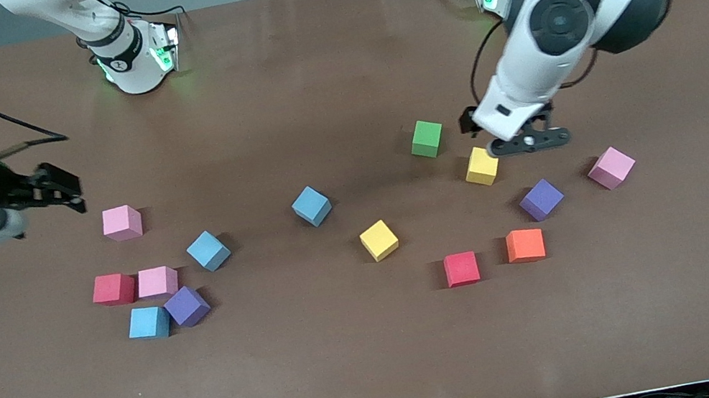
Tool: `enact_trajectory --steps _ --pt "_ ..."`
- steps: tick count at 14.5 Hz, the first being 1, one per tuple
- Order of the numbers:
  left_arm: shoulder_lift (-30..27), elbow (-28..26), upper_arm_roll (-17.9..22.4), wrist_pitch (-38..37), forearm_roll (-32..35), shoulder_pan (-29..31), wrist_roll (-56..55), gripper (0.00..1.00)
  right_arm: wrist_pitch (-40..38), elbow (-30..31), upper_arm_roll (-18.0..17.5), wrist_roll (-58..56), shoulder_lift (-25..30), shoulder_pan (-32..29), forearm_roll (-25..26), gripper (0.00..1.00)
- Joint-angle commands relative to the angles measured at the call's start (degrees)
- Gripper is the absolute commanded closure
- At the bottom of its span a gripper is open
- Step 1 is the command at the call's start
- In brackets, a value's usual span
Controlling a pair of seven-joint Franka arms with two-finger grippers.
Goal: Arrange 11 blocks into digit 3
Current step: 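Grasp the green block with the left gripper while the right gripper grasps blue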
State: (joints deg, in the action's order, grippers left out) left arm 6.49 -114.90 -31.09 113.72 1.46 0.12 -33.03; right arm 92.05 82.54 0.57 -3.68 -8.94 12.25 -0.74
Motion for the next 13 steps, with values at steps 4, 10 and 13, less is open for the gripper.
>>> enact_trajectory --steps 4,10,13 --pt "0.0 -10.0 -2.9 8.8 0.6 -3.5 -26.0 0.0 8.9 14.1 0.3 0.3 -1.2 7.5 -0.2 0.0" --pt "8.0 -11.6 -2.8 18.7 1.1 -7.3 -60.4 0.0 28.2 30.5 0.4 -11.9 -0.7 8.4 -0.2 0.0" --pt "9.6 -11.6 -2.8 18.8 1.2 -7.2 -68.6 0.0 36.0 36.1 0.5 -13.5 -0.9 8.0 -0.2 0.0"
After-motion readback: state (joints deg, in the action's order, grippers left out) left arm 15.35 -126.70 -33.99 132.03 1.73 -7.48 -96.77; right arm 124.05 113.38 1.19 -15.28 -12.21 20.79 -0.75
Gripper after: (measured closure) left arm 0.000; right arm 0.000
